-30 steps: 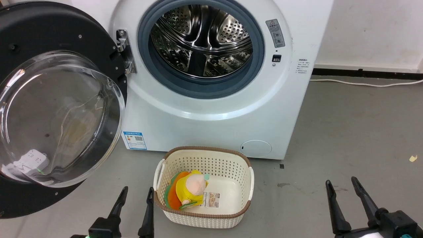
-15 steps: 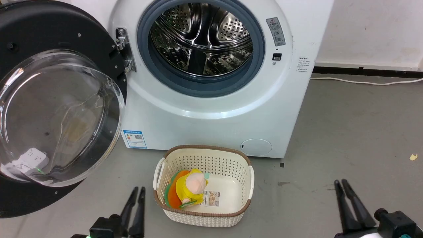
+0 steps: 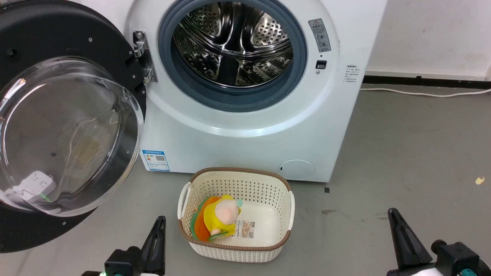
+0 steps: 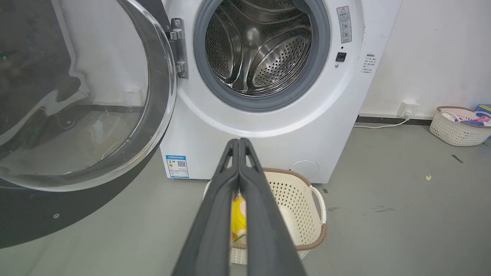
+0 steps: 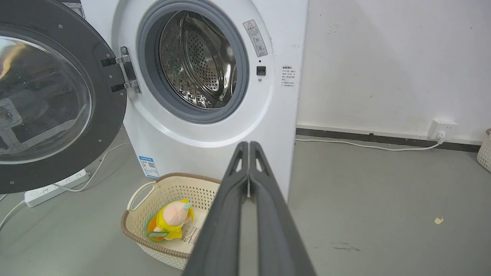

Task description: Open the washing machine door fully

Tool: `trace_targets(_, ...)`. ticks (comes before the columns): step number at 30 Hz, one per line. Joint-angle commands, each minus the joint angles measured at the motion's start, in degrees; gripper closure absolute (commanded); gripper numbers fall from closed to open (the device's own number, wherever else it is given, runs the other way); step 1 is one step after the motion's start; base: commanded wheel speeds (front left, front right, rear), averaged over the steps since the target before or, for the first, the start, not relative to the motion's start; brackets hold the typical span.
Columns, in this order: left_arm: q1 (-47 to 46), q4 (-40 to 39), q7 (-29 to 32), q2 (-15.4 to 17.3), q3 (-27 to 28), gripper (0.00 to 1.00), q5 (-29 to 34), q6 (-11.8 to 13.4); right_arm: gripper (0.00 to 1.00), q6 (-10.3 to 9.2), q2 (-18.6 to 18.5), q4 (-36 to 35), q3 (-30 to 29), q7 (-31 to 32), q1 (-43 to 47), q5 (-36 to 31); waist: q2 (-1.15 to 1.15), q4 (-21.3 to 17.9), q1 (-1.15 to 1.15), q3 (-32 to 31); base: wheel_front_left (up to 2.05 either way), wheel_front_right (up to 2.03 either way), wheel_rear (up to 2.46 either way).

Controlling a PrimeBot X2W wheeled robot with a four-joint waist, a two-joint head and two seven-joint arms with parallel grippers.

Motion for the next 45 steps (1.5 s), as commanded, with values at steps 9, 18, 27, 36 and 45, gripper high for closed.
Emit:
trace_targets(9, -0.9, -0.8, 1.5, -0.6, 1.3, 1.00, 1.6, -0.7, 1.00, 0.01, 0.1, -0.5, 0.2, 1.5, -1.0, -0.6, 0.00, -0.2, 0.00, 0.2, 0.00, 0.00, 0.00)
trace_targets(18, -1.2, -1.2, 2.5, -1.0, 2.0, 1.00, 2.6, -1.0, 1.00, 0.02, 0.1, -0.8, 0.3, 2.6, -1.4, -1.0, 0.00, -0.3, 0.00, 0.4, 0.00, 0.00, 0.00)
trace_targets(27, -1.5, -1.6, 3.6, -1.5, 2.8, 1.00, 3.5, -1.3, 1.00, 0.02, 0.1, -1.1, 0.4, 3.6, -1.8, -1.4, 0.00, -0.4, 0.00, 0.5, 0.00, 0.00, 0.00)
trace_targets(36, -1.9, -2.0, 4.6, -1.9, 3.5, 1.00, 4.4, -1.5, 1.00, 0.02, 0.1, -1.3, 0.6, 4.7, -2.2, -1.8, 0.00, -0.6, 0.00, 0.7, 0.00, 0.00, 0.00)
trace_targets(45, -2.2, -2.4, 5.7, -2.4, 4.3, 1.00, 5.3, -1.8, 1.00, 0.03, 0.1, -1.6, 0.7, 5.7, -2.6, -2.2, 0.00, -0.7, 0.00, 0.8, 0.00, 0.00, 0.00)
